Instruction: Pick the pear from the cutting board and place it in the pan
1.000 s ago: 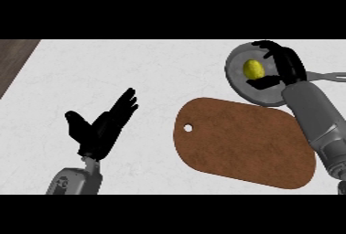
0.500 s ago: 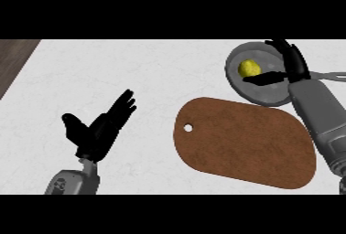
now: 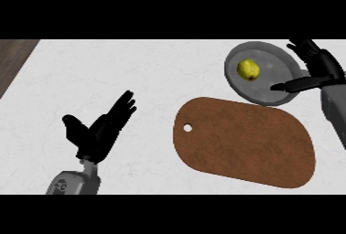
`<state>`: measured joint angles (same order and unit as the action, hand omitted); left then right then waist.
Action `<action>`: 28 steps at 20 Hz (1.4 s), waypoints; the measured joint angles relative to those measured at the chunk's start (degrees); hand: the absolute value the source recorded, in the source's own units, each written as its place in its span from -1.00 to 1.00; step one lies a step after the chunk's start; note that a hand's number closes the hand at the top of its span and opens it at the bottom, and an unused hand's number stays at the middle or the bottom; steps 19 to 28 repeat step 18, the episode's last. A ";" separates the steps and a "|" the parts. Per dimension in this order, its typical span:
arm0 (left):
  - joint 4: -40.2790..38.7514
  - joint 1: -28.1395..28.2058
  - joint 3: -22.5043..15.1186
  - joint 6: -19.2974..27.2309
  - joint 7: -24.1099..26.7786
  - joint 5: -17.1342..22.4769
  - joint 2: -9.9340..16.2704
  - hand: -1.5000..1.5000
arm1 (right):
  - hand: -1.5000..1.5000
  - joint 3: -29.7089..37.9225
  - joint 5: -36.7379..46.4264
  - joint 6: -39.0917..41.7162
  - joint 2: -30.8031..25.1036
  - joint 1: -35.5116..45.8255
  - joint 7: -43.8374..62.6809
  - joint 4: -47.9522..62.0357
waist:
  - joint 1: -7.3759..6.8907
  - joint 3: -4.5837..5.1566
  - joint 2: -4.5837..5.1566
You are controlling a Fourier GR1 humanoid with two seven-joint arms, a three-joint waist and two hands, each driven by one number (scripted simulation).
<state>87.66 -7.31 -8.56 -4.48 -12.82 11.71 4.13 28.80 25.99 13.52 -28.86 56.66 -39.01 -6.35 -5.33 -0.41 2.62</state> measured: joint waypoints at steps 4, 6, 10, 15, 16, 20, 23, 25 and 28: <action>0.21 -0.80 0.24 0.11 -0.75 0.26 -0.05 0.00 | -1.00 -0.44 0.25 7.59 -3.19 -1.74 -2.76 0.20 | 0.07 -0.06 0.09; 0.56 -0.50 0.21 0.30 -0.85 0.14 -0.08 0.00 | -1.00 -0.61 0.31 10.62 -5.41 -2.71 -2.80 0.23 | 0.24 -0.08 0.00; 0.20 -0.42 0.37 0.07 -0.43 0.14 -0.01 0.00 | -1.00 -0.93 0.31 12.97 -7.37 -4.30 -2.92 -0.52 | 0.51 -0.10 -0.06; 1.31 0.76 -0.19 0.21 -0.50 -0.21 -0.10 0.00 | -1.00 -1.68 0.52 14.94 -9.47 -5.69 -2.51 -1.57 | 0.45 -0.14 -0.30; 1.10 0.70 -0.07 0.34 -0.48 -0.30 -0.09 0.00 | -1.00 -1.97 0.67 15.32 -9.91 -6.11 -2.67 -1.88 | 0.62 -0.15 -0.29; 0.94 0.90 0.20 -0.01 -0.43 -0.02 0.15 0.00 | -1.00 -2.35 0.76 15.72 -10.30 -6.57 -2.77 -2.36 | 0.70 -0.14 -0.33; 0.94 0.90 0.20 -0.01 -0.43 -0.02 0.15 0.00 | -1.00 -2.35 0.76 15.72 -10.30 -6.57 -2.77 -2.36 | 0.70 -0.14 -0.33; 0.94 0.90 0.20 -0.01 -0.43 -0.02 0.15 0.00 | -1.00 -2.35 0.76 15.72 -10.30 -6.57 -2.77 -2.36 | 0.70 -0.14 -0.33; 0.94 0.90 0.20 -0.01 -0.43 -0.02 0.15 0.00 | -1.00 -2.35 0.76 15.72 -10.30 -6.57 -2.77 -2.36 | 0.70 -0.14 -0.33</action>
